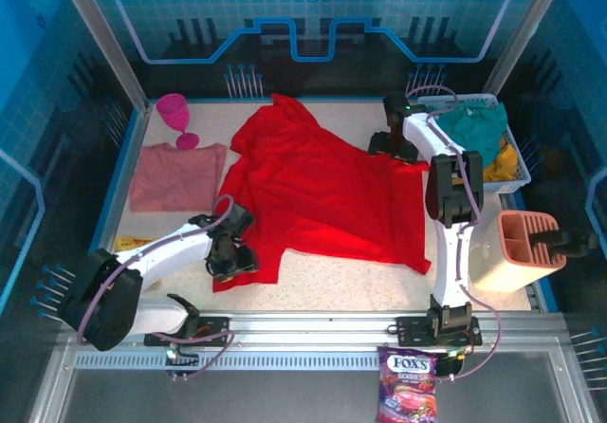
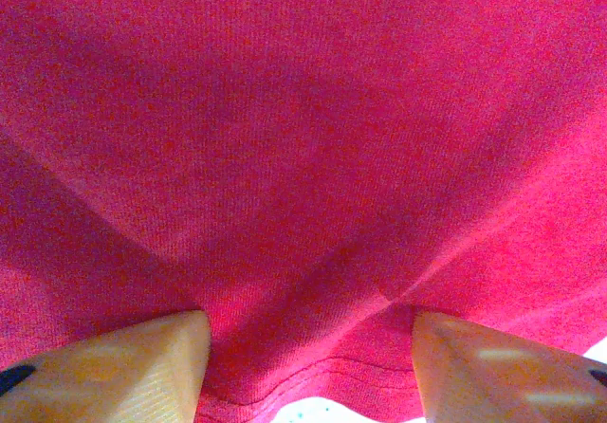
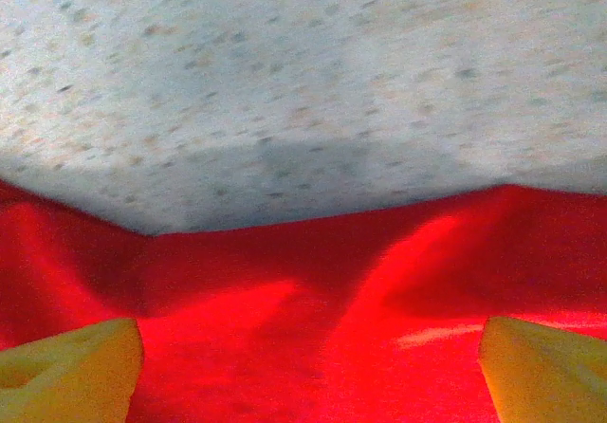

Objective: Fold and stack the t-shirts

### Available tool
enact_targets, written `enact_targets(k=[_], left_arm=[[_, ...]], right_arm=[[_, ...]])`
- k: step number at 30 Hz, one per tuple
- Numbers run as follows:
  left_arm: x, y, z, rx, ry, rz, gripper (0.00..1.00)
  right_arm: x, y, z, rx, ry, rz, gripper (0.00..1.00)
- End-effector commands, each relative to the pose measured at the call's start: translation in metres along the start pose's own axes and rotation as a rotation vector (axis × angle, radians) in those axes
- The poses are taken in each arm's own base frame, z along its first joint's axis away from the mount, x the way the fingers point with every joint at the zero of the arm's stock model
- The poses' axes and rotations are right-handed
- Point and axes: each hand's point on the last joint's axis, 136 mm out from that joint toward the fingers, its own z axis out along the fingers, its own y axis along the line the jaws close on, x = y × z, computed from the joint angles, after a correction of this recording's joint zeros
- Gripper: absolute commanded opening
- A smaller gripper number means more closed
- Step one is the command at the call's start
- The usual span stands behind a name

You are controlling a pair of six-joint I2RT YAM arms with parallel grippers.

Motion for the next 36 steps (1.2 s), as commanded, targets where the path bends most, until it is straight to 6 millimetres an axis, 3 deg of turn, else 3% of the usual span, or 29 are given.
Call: enact_targets(k=[1,5,7,15,17,21,24,25,29,31,36], left_arm=[[0.015,0.003,-0.003,-0.006,0.059,-0.006,0.59],[0.013,0.001,-0.003,-0.003,0.052,0.002,0.59],[0.013,0.001,-0.002,-0.001,0.056,0.002,0.59],[0.012,0.001,-0.005,0.003,0.04,0.001,0.59],[0.011,0.0,-0.007,0.004,0.039,0.003,0.58],[0.008,-0.002,-0.01,0.008,0.023,0.012,0.58],[0.003,-0.006,-0.014,0.012,0.002,0.021,0.58],[0.002,-0.007,-0.016,0.014,-0.004,0.022,0.58],[-0.003,-0.012,-0.021,0.029,-0.023,0.031,0.58],[-0.005,-0.013,-0.022,0.027,-0.029,0.039,0.57],[-0.008,-0.015,-0.021,0.022,-0.035,0.053,0.57]], right_arm=[[-0.01,-0.038,-0.01,0.098,0.007,0.003,0.9],[-0.018,-0.026,0.002,0.046,0.026,-0.027,0.82],[-0.015,-0.02,0.021,0.026,0.063,-0.045,0.81],[-0.002,-0.004,0.04,-0.064,0.125,-0.065,0.74],[0.001,-0.003,0.043,-0.066,0.135,-0.064,0.67],[-0.003,-0.001,0.041,-0.077,0.114,-0.063,0.37],[-0.01,0.0,0.029,-0.072,0.071,-0.069,0.04],[-0.013,0.0,0.022,-0.064,0.045,-0.073,0.0],[-0.014,0.002,-0.015,-0.019,-0.066,-0.083,0.0],[-0.004,0.005,-0.032,-0.018,-0.108,-0.08,0.0],[0.05,0.015,-0.05,0.052,-0.153,-0.137,0.0]])
